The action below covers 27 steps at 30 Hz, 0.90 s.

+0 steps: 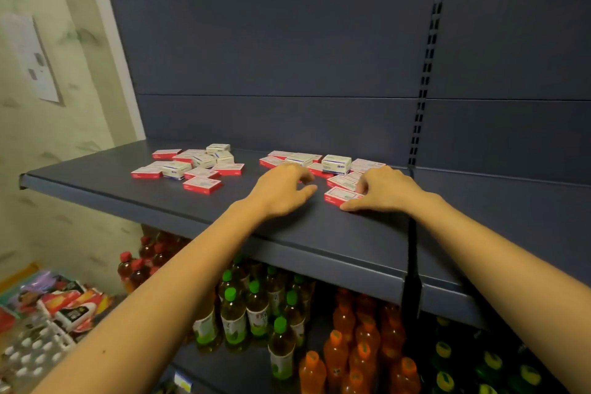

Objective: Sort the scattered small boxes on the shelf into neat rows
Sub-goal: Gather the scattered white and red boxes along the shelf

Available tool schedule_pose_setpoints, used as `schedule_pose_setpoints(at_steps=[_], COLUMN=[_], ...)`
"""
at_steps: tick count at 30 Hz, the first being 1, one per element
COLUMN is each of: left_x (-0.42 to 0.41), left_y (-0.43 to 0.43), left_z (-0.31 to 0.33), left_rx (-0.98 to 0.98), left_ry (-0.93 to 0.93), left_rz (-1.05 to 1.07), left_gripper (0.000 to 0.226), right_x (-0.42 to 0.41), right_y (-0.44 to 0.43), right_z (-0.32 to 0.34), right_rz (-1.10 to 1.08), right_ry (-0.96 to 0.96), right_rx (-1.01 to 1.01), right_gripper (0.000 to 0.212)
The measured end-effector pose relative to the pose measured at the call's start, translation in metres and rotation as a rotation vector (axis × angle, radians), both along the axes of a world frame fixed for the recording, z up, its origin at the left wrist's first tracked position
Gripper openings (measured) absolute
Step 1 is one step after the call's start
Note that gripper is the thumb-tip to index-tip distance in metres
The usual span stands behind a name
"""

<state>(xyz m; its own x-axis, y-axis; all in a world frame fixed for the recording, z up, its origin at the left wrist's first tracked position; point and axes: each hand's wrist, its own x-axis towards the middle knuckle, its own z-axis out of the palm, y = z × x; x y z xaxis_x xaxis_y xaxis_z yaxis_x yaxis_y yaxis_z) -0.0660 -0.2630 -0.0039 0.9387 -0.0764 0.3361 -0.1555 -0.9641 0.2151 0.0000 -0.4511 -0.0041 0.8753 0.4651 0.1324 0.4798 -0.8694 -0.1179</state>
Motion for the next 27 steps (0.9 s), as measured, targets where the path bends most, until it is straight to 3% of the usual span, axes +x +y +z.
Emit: schedule_pose_setpoints(at_steps=[9,14,18,27], left_x=[0.071,0.093,0.102,0.113], left_y=[0.0,0.004,0.01,0.014], left_z=[-0.007,-0.01,-0.012,-0.01], left_rx=[0.054,0.123,0.168,0.116], left_ry=[0.16,0.16,0.167,0.157], left_rz=[-0.326,-0.445,-0.542,-0.643], left_gripper=[0.038,0.009,0.04,0.035], right_x=[-0.007,-0.019,-0.028,-0.052], right_y=[-0.021,-0.029,-0.031,-0.034], right_z=[0.02,0.019,0.01,0.0], right_rz=[-0.114,-0.26,-0.363,-0.546], right_ry=[0.069,0.055,0.048,0.054], right_rx=[0.062,0.126,0.171,0.204], right_gripper=[0.051,0.044,0.044,0.049])
